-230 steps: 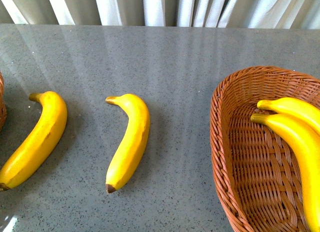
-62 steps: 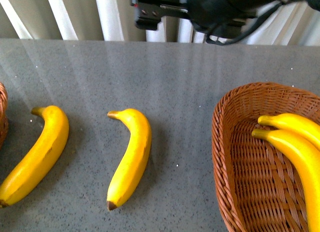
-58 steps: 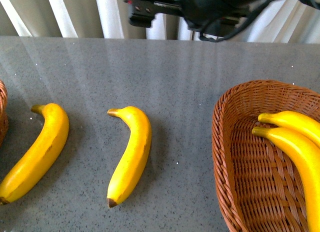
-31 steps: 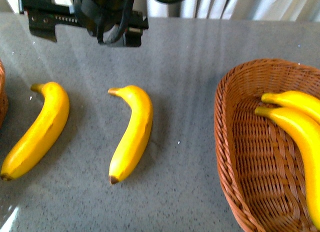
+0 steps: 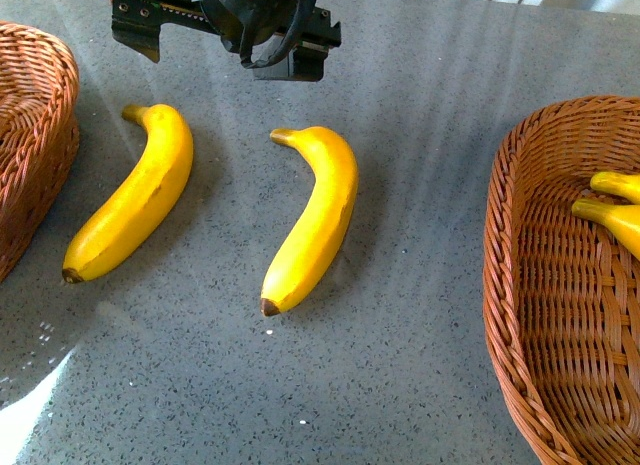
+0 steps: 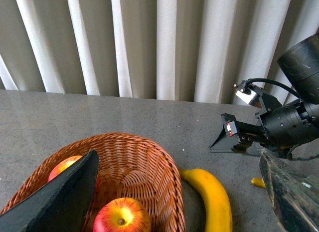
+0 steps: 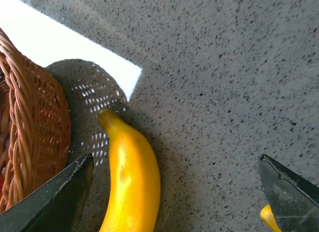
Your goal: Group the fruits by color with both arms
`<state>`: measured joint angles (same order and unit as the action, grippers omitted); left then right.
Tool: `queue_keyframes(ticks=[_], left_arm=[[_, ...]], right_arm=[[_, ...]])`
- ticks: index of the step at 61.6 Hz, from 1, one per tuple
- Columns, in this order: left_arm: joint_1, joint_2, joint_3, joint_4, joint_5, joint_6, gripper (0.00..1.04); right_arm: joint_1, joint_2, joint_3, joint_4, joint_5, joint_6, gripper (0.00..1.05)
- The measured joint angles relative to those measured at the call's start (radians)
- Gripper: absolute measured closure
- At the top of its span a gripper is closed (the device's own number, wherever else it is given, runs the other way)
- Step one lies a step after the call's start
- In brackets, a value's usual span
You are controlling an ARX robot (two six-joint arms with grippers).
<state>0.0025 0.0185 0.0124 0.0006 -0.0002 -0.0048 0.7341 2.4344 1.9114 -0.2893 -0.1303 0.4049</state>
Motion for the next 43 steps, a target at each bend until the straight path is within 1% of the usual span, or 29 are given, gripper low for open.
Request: queue_keyframes(ticks=[13,23,43], left_arm=[[0.0,0.0,0.0,0.0,0.0,0.0,0.09],[0.0,0.0,0.0,0.0,0.0,0.0,0.09],[0.0,0.0,0.0,0.0,0.0,0.0,0.09]], right_arm=[[0.005,-0.006,-0.081,0.016,-0.039,0.008,0.09],[0.006,-0.022,-0.145,0.043,-0.098,0.029,0.09],[0.006,-0.058,-0.159,0.051,-0.214,0.06,0.09]])
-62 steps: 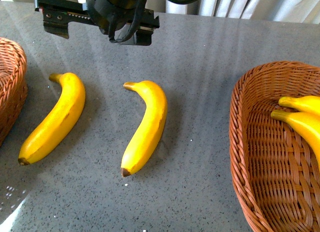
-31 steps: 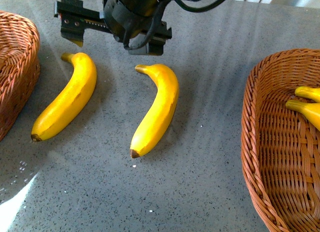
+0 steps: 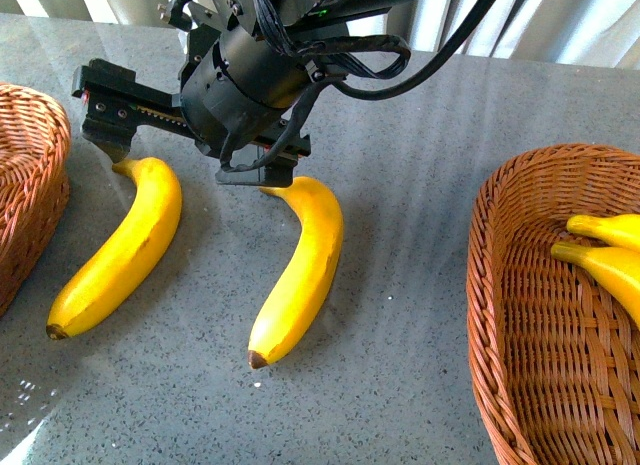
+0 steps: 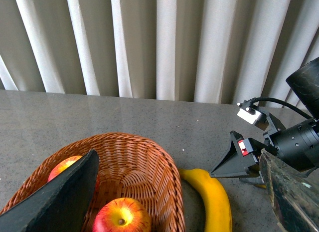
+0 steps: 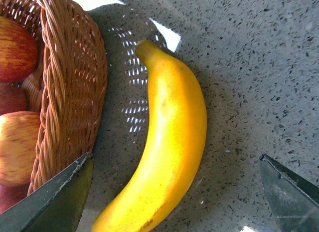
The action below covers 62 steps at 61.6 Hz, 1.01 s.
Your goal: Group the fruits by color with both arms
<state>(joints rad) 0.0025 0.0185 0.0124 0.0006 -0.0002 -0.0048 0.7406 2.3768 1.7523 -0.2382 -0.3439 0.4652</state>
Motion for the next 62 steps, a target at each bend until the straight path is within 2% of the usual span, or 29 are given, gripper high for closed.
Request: queue_keyframes(ticks=[15,62], left_arm=[[0.0,0.0,0.0,0.0,0.0,0.0,0.09],[0.0,0.0,0.0,0.0,0.0,0.0,0.09]], right_arm=[[0.0,0.013,0.045,-0.032,-0.038,0.017,0.09],[0.011,0.233,0.441,-0.275,0.005,0.01,0.09]])
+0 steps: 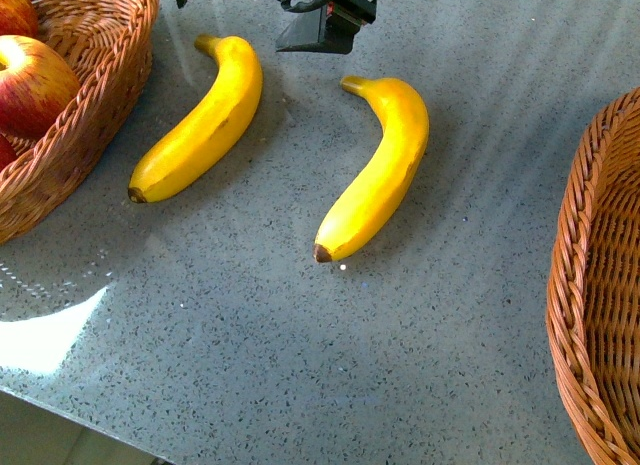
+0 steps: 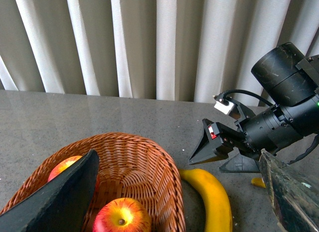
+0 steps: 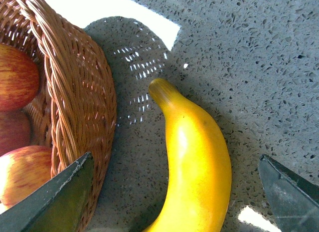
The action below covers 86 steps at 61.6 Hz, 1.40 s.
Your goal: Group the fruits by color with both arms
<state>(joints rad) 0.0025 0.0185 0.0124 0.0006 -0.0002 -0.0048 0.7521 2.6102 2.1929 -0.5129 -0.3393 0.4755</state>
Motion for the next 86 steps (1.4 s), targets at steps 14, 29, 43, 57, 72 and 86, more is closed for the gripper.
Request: queue_keyframes(ticks=[14,29,43,57,72,86], left_arm=[[0.0,0.0,0.0,0.0,0.0,0.0,0.09],[0.0,0.0,0.0,0.0,0.0,0.0,0.09],[0.0,0.0,0.0,0.0,0.0,0.0,0.09],[0.0,0.0,0.0,0.0,0.0,0.0,0.09],[0.0,0.0,0.0,0.0,0.0,0.0,0.09],[0.0,0.0,0.0,0.0,0.0,0.0,0.09]], right_arm=[[0.001,0.06,0.092,-0.063,0.023,-0.014,0.09],[0.007,0.124,0.189,-0.125,0.046,-0.05,0.09],[0.011,0.136,0.204,-0.139,0.071,-0.085,0.09],[0.016,0.132,0.187,-0.136,0.094,-0.119,0.09],[0.024,0.11,0.141,-0.112,0.1,-0.129,0.09],[0.032,0.065,0.052,-0.071,0.119,-0.159,0.09]])
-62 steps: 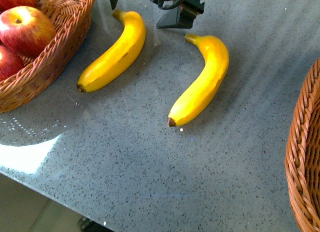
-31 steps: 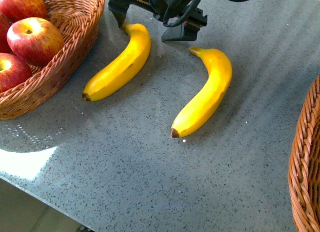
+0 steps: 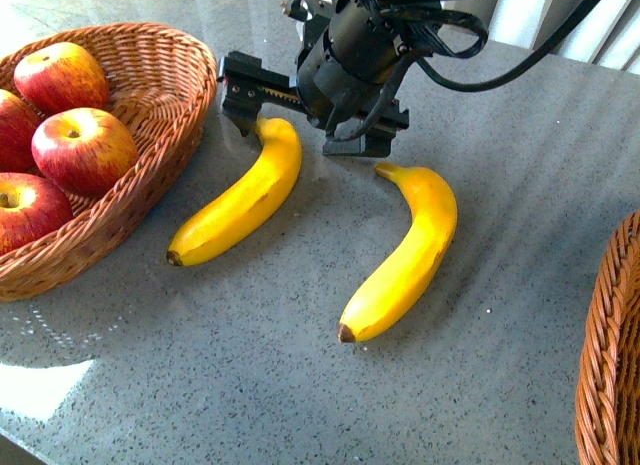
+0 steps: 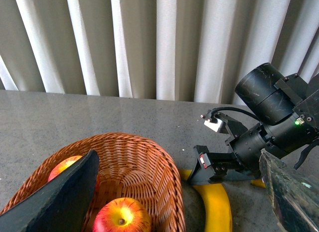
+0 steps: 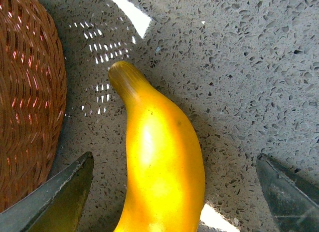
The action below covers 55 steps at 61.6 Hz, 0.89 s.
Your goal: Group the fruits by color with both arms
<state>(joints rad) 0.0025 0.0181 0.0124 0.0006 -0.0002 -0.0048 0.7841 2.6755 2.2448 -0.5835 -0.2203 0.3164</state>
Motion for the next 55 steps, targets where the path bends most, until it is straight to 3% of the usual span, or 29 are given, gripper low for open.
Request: queue_keyframes(ticks=[40,45,55], left_arm=[[0.0,0.0,0.0,0.0,0.0,0.0,0.09],[0.0,0.0,0.0,0.0,0.0,0.0,0.09],[0.0,0.0,0.0,0.0,0.0,0.0,0.09]], right_arm=[[0.014,-0.079,-0.169,0.083,0.035,-0.034,0.1],[0.016,-0.085,-0.185,0.094,0.044,-0.034,0.18],[0.018,-0.084,-0.19,0.092,0.051,-0.024,0.46]])
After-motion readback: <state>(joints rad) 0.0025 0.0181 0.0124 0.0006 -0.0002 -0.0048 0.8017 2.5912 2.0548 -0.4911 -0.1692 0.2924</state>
